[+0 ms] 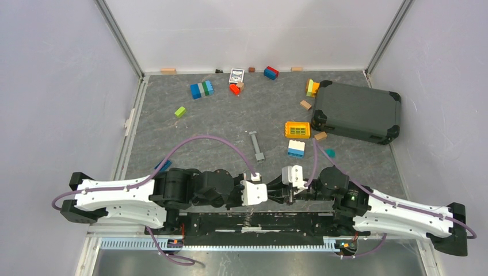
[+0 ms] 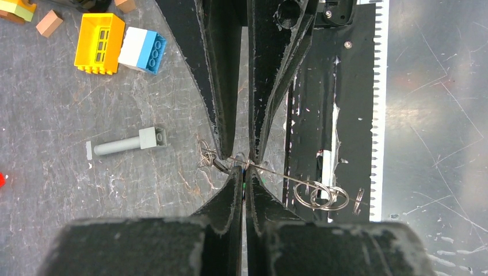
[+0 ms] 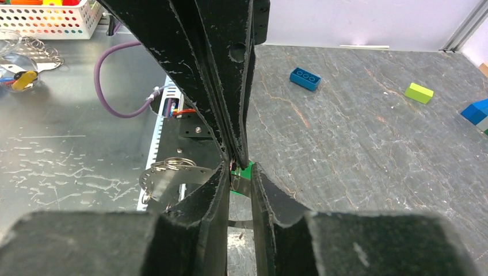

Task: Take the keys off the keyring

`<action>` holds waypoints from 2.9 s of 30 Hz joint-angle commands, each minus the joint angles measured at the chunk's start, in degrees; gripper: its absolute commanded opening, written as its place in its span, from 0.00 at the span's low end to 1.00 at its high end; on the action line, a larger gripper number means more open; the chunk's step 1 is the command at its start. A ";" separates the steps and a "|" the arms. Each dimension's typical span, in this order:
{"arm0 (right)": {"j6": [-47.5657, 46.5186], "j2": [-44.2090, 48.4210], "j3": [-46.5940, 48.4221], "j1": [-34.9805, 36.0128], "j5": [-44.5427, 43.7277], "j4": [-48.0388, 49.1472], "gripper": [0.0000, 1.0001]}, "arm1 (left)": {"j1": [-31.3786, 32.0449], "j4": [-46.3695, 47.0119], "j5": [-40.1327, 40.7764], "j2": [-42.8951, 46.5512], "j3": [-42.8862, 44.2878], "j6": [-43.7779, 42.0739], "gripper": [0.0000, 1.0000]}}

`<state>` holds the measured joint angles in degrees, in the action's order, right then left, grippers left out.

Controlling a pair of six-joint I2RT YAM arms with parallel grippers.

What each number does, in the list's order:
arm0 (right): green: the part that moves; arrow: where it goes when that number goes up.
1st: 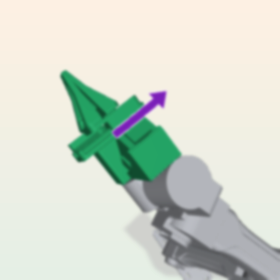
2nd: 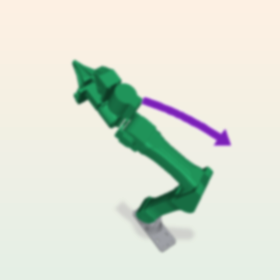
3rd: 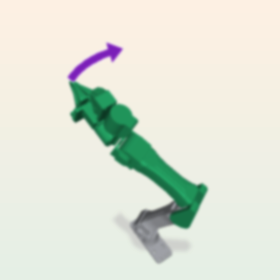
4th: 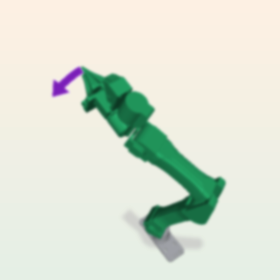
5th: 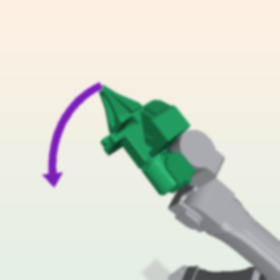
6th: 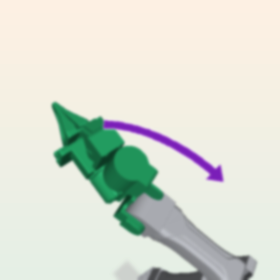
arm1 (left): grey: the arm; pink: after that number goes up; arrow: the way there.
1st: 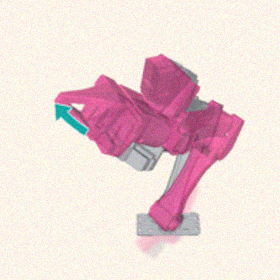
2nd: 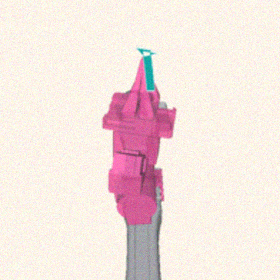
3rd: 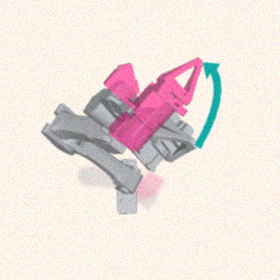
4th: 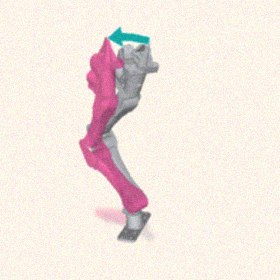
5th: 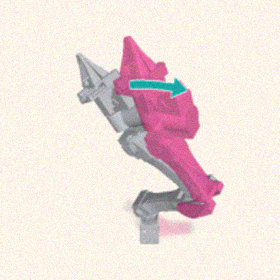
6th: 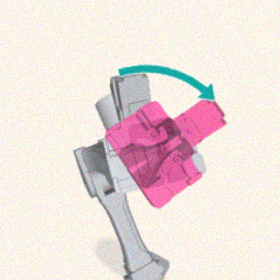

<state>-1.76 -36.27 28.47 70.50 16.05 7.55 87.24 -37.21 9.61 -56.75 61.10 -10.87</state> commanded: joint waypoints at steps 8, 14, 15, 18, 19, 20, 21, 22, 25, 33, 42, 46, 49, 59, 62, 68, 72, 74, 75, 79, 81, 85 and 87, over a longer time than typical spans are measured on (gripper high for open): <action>0.26 -1.14 -0.08 0.08 0.08 2.73 0.24 | 0.14 1.80 -0.20 0.16 3.05 -2.13 0.02; 0.23 -1.85 0.01 0.08 0.15 2.73 0.24 | 0.17 1.79 -0.18 0.07 3.06 -1.99 0.02; 0.23 -1.87 0.01 0.03 0.15 2.68 0.23 | 0.15 1.79 -0.20 0.14 3.06 -1.97 0.02; 0.09 -2.01 0.01 0.03 0.00 2.73 0.11 | 0.21 1.79 -0.18 0.17 2.99 -1.95 0.02; 0.14 -2.01 0.01 0.08 -0.22 2.72 0.07 | 0.18 1.81 -0.20 0.23 2.97 -1.95 0.02; 0.17 -2.05 0.04 0.13 -0.45 2.73 0.01 | 0.18 1.86 -0.14 0.28 2.89 -1.88 0.02; 0.15 -2.04 0.09 0.08 -0.88 2.61 0.00 | 0.20 1.88 -0.03 0.35 2.84 -1.84 0.02; 0.16 -1.86 0.10 0.05 -1.31 2.57 0.00 | 0.20 1.88 0.05 0.47 2.80 -1.75 0.02; 0.01 -1.07 -0.36 0.05 -2.02 3.21 0.00 | 0.20 2.15 0.13 0.80 2.43 -1.23 0.02; -0.62 2.44 -2.47 0.08 -1.28 6.73 0.00 | 0.18 7.15 0.47 5.46 -1.76 0.77 0.26; -0.70 4.60 -3.90 0.08 -0.56 8.52 0.00 | 0.14 11.31 0.02 8.84 -5.32 2.38 0.34; -0.70 5.29 -4.04 0.08 -0.82 9.19 0.00 | 0.18 12.82 -0.22 9.48 -6.66 3.12 0.34; -0.53 5.65 -4.11 0.08 -1.53 9.25 0.00 | 0.17 14.36 -0.81 10.07 -7.85 4.01 0.35; -0.36 5.86 -4.12 0.08 -1.73 9.34 0.00 | 0.20 17.16 -1.58 10.46 -9.95 5.69 0.36; -0.26 5.73 -4.04 0.07 -1.61 9.44 0.00 | 0.16 17.51 -1.67 9.93 -9.95 5.68 0.36; -0.26 6.03 -4.08 0.08 -1.44 9.38 0.00 | 0.13 17.46 -1.60 9.05 -9.94 5.62 0.33; -0.35 6.31 -4.28 0.08 -1.55 9.34 0.00 | 0.12 17.05 -1.48 8.89 -9.86 5.43 0.31; -0.33 6.61 -4.38 0.08 -1.68 9.41 0.00 | 0.12 16.67 -1.44 8.69 -9.86 5.37 0.30; -0.32 6.64 -4.42 0.08 -1.75 9.45 0.00 | 0.16 16.57 -1.43 8.68 -9.95 5.42 0.29; 0.07 6.99 -4.65 0.08 -1.90 9.83 0.00 | 0.14 16.43 -1.34 8.46 -10.30 5.43 0.26; 0.19 6.99 -4.63 0.07 -1.86 9.86 0.00 | 0.10 16.34 -1.24 8.41 -10.56 5.62 0.23; 0.52 7.00 -4.60 0.08 -1.73 10.17 0.00 | 0.17 16.38 -1.29 8.24 -10.91 5.89 0.18; 0.61 7.09 -4.63 0.08 -1.56 10.25 0.00 | 0.14 16.38 -1.34 8.16 -11.13 6.02 0.15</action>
<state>-1.58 -30.04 23.53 70.50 14.92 13.06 87.24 -22.24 8.73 -48.38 50.48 -6.81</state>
